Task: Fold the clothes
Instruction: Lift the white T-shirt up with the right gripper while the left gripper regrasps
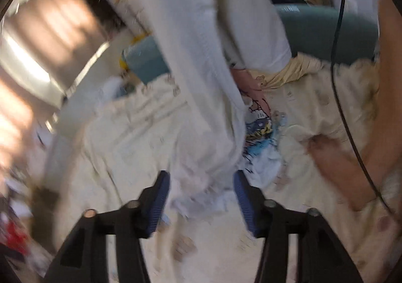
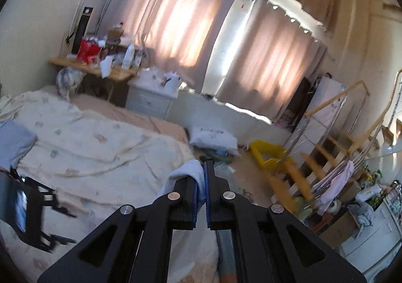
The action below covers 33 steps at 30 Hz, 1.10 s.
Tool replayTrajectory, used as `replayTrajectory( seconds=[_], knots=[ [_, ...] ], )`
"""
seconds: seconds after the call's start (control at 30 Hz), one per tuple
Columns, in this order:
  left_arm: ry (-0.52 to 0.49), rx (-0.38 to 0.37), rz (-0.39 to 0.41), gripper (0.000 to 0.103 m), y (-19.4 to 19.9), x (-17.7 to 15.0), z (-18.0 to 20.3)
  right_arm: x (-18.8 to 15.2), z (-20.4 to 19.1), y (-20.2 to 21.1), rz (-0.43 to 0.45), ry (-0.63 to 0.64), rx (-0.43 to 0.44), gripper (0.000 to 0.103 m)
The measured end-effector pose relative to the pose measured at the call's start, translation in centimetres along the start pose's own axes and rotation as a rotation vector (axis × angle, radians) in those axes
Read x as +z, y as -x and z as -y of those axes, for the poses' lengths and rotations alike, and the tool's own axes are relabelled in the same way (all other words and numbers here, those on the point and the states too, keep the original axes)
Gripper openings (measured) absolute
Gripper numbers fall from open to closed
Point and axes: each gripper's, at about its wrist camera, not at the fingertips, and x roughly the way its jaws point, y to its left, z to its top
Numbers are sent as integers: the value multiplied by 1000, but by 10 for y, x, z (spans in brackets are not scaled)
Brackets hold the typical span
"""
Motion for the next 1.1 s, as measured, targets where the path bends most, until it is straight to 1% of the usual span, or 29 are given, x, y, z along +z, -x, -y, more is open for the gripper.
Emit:
replayTrajectory(
  seconds=[0.07, 0.1, 0.13, 0.23, 0.33, 0.37, 0.43, 0.47, 0.57, 0.6, 0.63, 0.7, 0.77, 0.8, 0.87, 0.93, 1.0, 1.1],
  knots=[
    [-102, 170, 58, 63, -17, -1, 22, 2, 5, 5, 23, -35, 4, 4],
    [-151, 218, 74, 64, -28, -3, 34, 4, 8, 8, 34, -53, 6, 4],
    [-193, 219, 82, 64, -37, -4, 43, 5, 11, 10, 45, -70, 7, 4],
    [-235, 214, 162, 64, -52, 0, 64, 1, 15, 11, 47, -77, -9, 4],
    [-242, 255, 190, 64, -73, 9, 75, -4, 23, 10, 47, -100, 5, 4],
    [-217, 244, 200, 64, -80, 12, 76, -7, 26, 10, 45, -116, 14, 4],
    [-186, 264, 193, 64, -93, 13, 79, -9, 34, 10, 44, -141, 25, 4],
    [-173, 279, 201, 64, -99, 13, 79, -11, 38, 11, 45, -151, 28, 4],
    [-147, 365, 273, 64, -107, 9, 83, -14, 45, 9, 42, -174, 39, 4],
    [-147, 378, 297, 64, -111, 8, 86, -15, 47, 8, 42, -177, 42, 4],
    [-163, 420, 300, 64, -116, 7, 94, -15, 49, 8, 42, -180, 45, 4],
    [-196, 504, 305, 64, -128, 5, 108, -16, 52, 7, 43, -186, 50, 4],
    [-212, 575, 270, 64, -144, 7, 123, -13, 53, 2, 43, -184, 61, 4],
    [-192, 590, 261, 65, -150, 10, 128, -14, 54, 1, 42, -187, 63, 4],
    [-147, 681, 247, 67, -162, 18, 131, -16, 56, 1, 43, -199, 72, 4],
    [-9, 739, 187, 70, -174, 28, 115, -17, 58, 1, 43, -215, 82, 4],
    [86, 762, 118, 70, -188, 34, 101, -18, 60, 2, 45, -226, 89, 4],
    [101, 787, 93, 70, -201, 37, 94, -20, 64, 3, 46, -241, 89, 4]
  ],
)
